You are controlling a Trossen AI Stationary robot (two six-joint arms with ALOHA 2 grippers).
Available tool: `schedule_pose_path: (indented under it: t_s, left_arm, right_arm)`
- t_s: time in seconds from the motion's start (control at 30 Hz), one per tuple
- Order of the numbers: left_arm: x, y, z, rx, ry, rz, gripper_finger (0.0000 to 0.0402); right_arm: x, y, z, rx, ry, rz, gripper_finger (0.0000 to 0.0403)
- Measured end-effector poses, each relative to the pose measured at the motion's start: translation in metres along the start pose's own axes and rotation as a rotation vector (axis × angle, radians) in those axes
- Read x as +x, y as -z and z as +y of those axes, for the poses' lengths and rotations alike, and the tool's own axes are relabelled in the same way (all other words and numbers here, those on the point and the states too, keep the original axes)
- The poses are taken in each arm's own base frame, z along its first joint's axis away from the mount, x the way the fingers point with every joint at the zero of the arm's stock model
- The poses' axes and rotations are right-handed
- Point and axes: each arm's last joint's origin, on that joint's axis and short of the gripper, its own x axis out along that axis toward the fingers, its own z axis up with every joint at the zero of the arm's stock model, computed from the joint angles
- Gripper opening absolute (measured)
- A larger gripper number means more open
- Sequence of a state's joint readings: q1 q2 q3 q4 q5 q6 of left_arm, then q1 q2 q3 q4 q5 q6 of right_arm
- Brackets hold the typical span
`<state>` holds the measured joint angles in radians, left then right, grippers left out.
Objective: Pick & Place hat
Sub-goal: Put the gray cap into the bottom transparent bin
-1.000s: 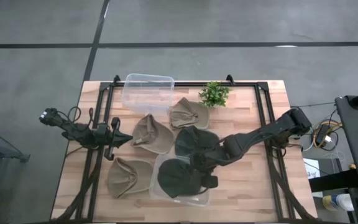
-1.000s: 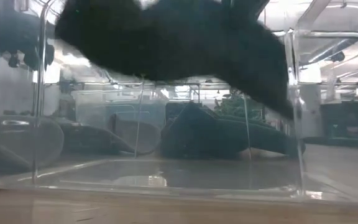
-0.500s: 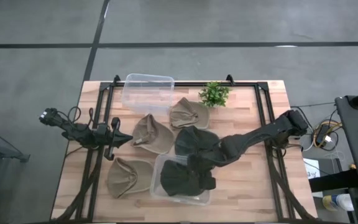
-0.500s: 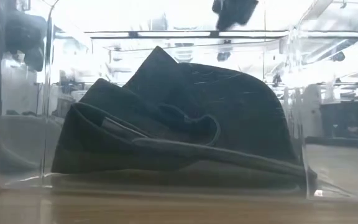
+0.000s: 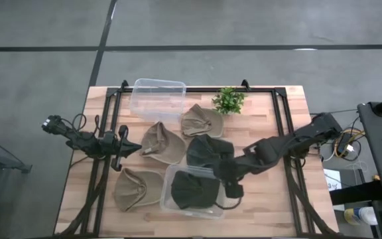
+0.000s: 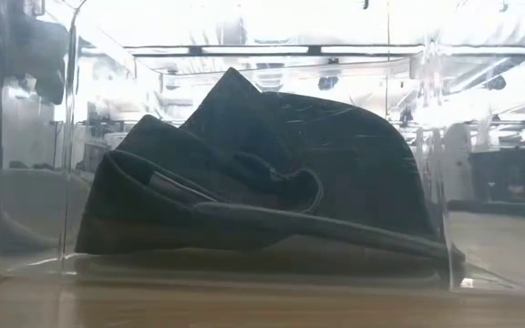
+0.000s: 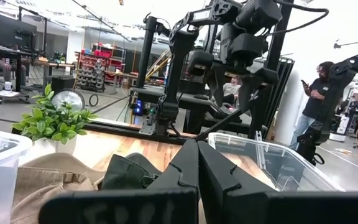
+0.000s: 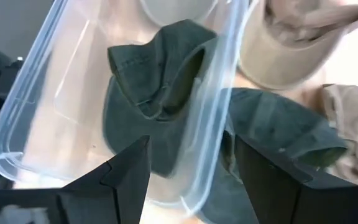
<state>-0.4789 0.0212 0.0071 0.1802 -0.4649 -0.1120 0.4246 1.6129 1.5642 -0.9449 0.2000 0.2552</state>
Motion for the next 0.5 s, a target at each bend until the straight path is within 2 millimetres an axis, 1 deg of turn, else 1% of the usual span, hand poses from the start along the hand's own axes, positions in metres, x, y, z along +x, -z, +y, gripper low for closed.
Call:
schedule_pose_path:
  t_s: [0.13, 0.27, 0.4, 0.5]
  left_arm:
    - [0.0, 0.0, 0.0, 0.001, 0.0, 0.003, 0.0]
    - [0.0, 0.0, 0.0, 0.002, -0.001, 0.005, 0.0]
    - [0.0, 0.0, 0.0, 0.002, -0.001, 0.004, 0.0]
    - [0.0, 0.0, 0.0, 0.002, 0.0, 0.005, 0.0]
  right_arm:
    - [-0.019, 0.013, -0.004, 0.009, 0.055, -0.048, 0.0226]
    - [-0.035, 0.034, -0.009, 0.042, 0.109, -0.107, 0.0226]
    - [-0.045, 0.056, -0.015, 0.084, 0.132, -0.231, 0.0226]
    - [-0.046, 0.075, -0.022, 0.137, 0.127, -0.316, 0.0226]
